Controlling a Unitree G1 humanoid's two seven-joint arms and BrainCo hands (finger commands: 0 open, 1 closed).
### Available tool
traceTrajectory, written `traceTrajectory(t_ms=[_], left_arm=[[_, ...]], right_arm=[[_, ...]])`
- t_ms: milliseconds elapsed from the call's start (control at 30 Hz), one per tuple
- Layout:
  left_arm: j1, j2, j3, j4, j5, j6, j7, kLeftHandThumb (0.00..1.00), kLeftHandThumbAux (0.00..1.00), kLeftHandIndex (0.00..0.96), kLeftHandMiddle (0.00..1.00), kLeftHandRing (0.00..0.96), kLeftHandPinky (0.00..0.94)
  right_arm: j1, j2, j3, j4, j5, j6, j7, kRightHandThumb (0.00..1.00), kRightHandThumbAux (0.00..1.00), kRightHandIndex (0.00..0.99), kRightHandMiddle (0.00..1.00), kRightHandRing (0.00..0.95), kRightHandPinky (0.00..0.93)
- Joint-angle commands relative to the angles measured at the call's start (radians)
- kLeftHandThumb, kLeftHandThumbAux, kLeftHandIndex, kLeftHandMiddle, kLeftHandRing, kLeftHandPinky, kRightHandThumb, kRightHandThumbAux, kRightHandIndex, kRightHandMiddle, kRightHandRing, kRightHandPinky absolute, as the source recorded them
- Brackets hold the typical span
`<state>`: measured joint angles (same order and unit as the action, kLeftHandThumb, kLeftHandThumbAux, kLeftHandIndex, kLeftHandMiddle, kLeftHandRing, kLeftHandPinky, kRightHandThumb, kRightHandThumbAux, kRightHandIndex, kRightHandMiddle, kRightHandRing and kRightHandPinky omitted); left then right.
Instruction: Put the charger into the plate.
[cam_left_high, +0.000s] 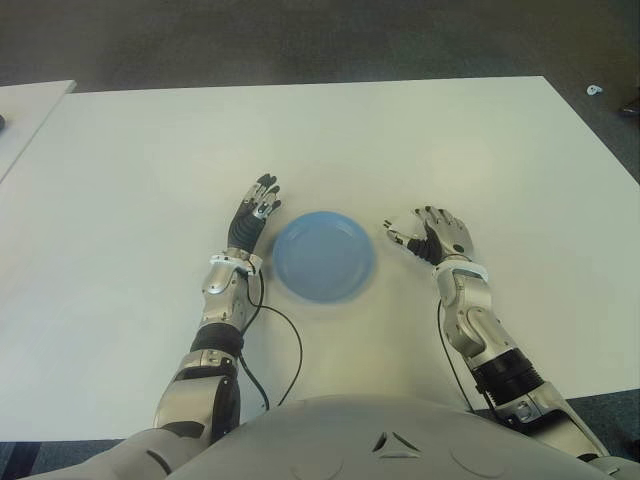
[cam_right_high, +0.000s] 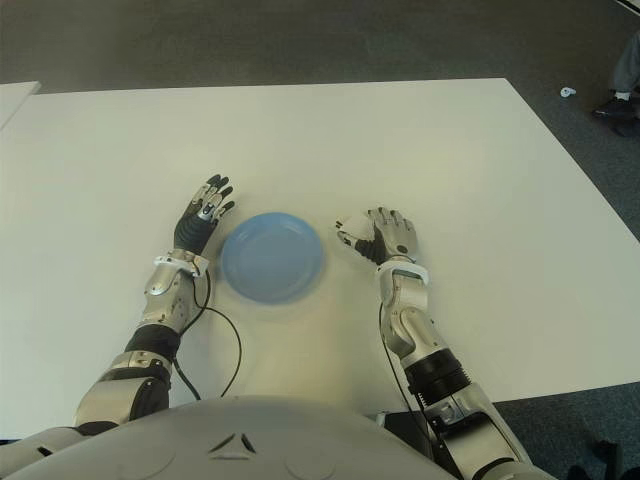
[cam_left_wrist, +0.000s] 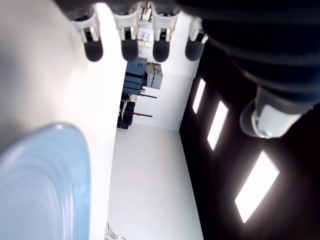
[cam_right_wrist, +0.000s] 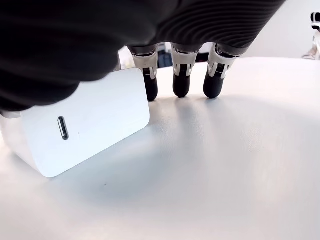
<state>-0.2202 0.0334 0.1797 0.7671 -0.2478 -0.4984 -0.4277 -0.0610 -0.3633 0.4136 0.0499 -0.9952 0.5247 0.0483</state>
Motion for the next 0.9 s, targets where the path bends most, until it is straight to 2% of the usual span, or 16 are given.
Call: traceTrajectory(t_ms=[33, 333, 900], left_arm=[[0.032, -0.003, 0.003, 0.026, -0.001, 0.030, 0.007, 0.000, 0.456, 0.000, 0.053, 0.050, 0.065], [0.031, 0.002, 0.008, 0.030, 0.001, 0.025, 0.006, 0.004, 0.460, 0.000, 0.061, 0.062, 0.075], [0.033, 0.007, 0.009, 0.031, 0.003, 0.023, 0.008, 0.007, 0.462, 0.000, 0.060, 0.065, 0.084]], right_arm=[[0.027, 0.019, 0.003, 0.021, 0.014, 0.003, -0.010, 0.268, 0.107, 0.000, 0.000, 0.000, 0.000], [0.032, 0.034, -0.006, 0.038, 0.022, -0.015, -0.099, 0.255, 0.110, 0.000, 0.000, 0.000, 0.000], [0.032, 0.034, 0.008, 0.065, 0.010, -0.014, -0.134, 0.277, 0.115, 0.000, 0.000, 0.000, 0.000]])
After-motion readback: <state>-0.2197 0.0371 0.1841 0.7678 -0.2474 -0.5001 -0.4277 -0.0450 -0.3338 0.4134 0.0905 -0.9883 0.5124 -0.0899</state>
